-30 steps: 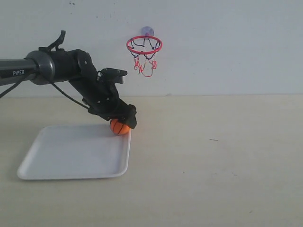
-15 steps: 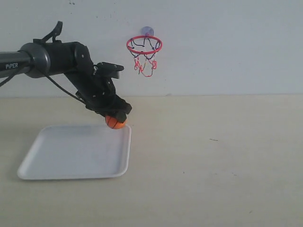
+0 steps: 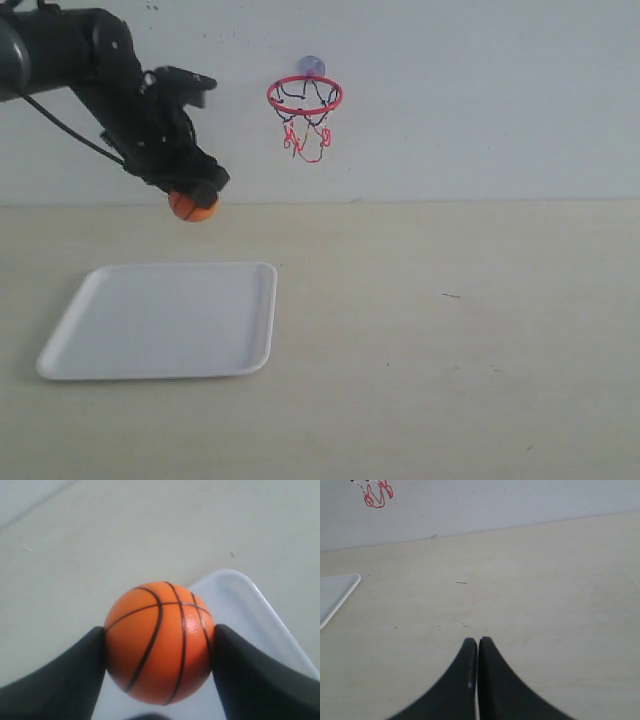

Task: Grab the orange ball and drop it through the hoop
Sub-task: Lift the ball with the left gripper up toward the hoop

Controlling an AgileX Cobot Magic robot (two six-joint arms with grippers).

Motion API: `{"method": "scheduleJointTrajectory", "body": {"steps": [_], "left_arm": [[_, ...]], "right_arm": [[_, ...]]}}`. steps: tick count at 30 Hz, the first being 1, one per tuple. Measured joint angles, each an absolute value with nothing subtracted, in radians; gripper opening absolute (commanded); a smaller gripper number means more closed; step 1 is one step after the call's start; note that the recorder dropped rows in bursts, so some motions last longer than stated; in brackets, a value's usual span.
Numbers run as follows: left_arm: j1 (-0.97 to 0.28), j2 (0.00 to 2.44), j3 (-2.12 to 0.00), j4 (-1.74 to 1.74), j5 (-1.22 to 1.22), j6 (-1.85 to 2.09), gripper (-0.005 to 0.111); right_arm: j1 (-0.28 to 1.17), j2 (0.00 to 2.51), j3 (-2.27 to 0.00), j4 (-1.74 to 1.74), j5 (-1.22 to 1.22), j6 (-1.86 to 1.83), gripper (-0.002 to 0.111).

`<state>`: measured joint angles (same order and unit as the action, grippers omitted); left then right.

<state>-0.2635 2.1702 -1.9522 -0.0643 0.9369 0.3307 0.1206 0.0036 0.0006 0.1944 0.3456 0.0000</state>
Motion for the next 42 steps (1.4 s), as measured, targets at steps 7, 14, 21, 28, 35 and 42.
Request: {"method": "scheduleJointTrajectory", "body": {"steps": [7, 14, 21, 28, 35, 42], "left_arm": [[-0.188, 2.099, -1.952, -0.043, 0.721, 0.25, 0.004], [-0.137, 2.095, -1.952, -0.592, 0.402, 0.354, 0.004], [-0.129, 2.199, -2.07, -1.345, 0.507, 0.989, 0.004], [-0.125, 2.336, -2.277, -1.427, 0.614, 1.068, 0.004], [-0.128, 2.409, -2.405, -1.4, 0.72, 1.09, 0.004], [-0.131, 2.434, -2.421, -1.392, 0.628, 1.111, 0.004]], "right_arm": [[0.121, 0.004, 0.001, 0.194, 0.346, 0.0, 0.0], [0.121, 0.004, 0.001, 0.194, 0.346, 0.0, 0.0], [0.121, 0.004, 0.001, 0.194, 0.346, 0.0, 0.0], [0.121, 0.004, 0.001, 0.194, 0.346, 0.0, 0.0], [0.121, 0.004, 0.001, 0.194, 0.346, 0.0, 0.0], [0.121, 0.004, 0.001, 0.194, 0.346, 0.0, 0.0]]}}
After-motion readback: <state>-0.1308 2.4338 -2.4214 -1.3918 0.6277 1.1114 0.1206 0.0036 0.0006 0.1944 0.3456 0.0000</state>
